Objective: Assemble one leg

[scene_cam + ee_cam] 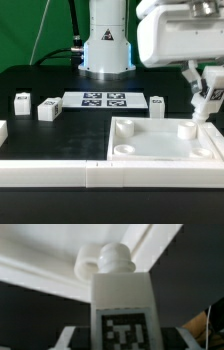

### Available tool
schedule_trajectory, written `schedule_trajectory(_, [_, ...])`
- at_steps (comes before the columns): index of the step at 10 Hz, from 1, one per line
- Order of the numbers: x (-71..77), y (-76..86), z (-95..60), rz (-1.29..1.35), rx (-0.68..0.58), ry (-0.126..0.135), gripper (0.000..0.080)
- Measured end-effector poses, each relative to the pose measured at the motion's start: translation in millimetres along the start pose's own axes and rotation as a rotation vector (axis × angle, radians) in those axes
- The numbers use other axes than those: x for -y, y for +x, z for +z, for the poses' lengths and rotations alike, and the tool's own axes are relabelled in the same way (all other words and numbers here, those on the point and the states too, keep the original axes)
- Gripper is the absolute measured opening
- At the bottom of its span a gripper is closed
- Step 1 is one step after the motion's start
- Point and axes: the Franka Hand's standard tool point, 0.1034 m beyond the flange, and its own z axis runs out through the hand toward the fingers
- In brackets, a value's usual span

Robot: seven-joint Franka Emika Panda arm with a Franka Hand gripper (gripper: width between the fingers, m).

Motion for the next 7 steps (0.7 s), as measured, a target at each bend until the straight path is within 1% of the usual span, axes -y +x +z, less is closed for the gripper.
schedule_trajectory(2, [-8.7, 19.5, 4.2, -0.004, -0.004, 0.001, 0.0291])
schedule_trajectory(4, [-18.1, 39.4, 17.8, -0.02, -0.001, 0.008, 0.0291])
schedule_trajectory(5, [-20.8, 42.5, 25.0, -0.018, -0.004, 0.009, 0.0291])
schedule_trajectory(7, [-20.7, 34.9, 38.4, -0.011, -0.013, 0.008, 0.0291])
